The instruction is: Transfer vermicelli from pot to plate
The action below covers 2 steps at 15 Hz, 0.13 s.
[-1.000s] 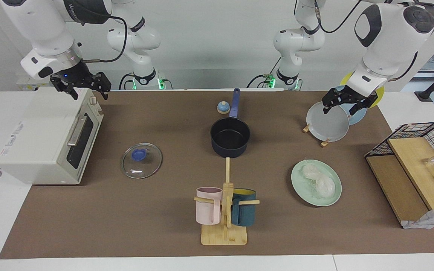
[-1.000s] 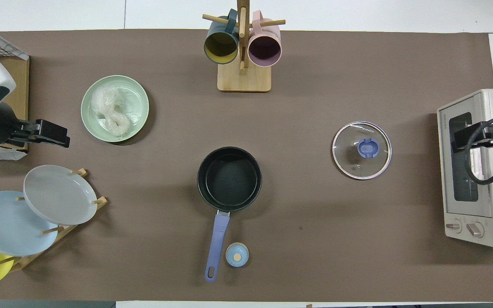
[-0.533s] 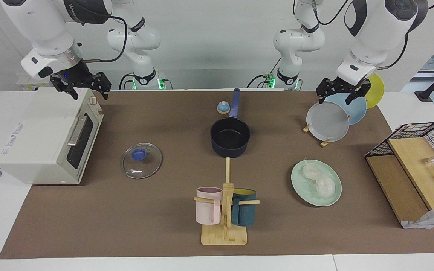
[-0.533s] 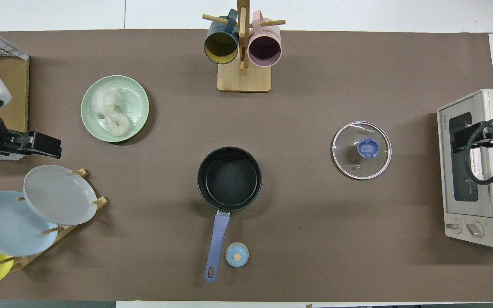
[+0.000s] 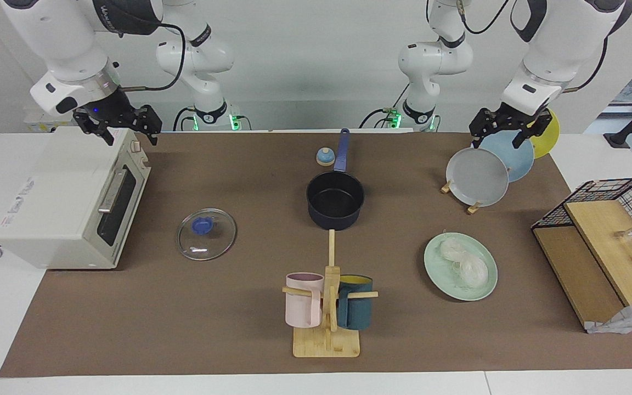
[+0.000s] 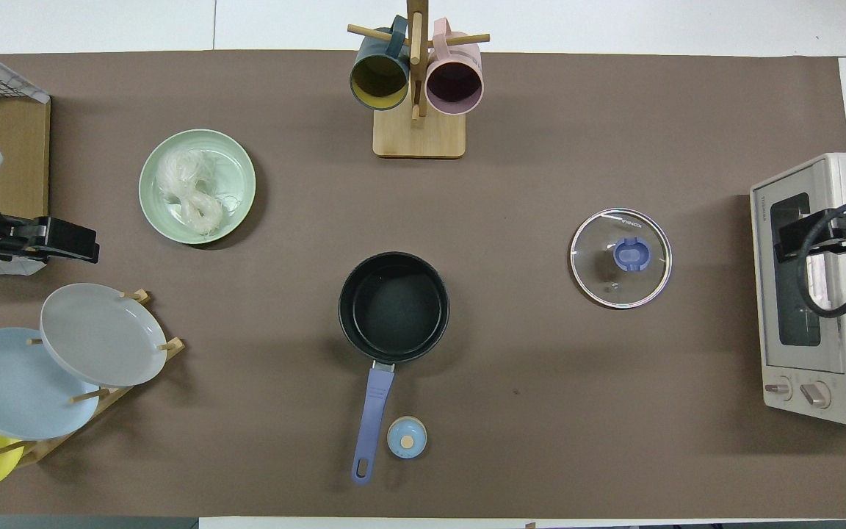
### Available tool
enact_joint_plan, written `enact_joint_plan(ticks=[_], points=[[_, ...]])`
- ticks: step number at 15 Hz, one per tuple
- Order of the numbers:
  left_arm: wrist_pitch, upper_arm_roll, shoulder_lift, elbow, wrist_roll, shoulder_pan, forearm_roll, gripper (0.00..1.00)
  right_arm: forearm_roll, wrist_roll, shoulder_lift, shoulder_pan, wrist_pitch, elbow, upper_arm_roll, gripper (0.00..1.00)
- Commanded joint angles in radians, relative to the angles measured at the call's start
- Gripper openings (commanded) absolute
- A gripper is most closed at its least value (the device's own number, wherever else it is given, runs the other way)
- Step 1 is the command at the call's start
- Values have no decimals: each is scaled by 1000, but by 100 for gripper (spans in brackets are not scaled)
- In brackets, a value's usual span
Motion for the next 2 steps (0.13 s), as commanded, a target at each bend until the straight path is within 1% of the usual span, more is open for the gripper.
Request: enact_joint_plan(ticks=[1, 2], points=[[14, -10, -11, -15, -4, 26, -24, 100, 16, 10, -27, -18, 21, -35, 10, 100], [6, -10, -11, -13, 3, 26, -24, 100, 15, 10, -27, -18, 22, -35, 10, 100]])
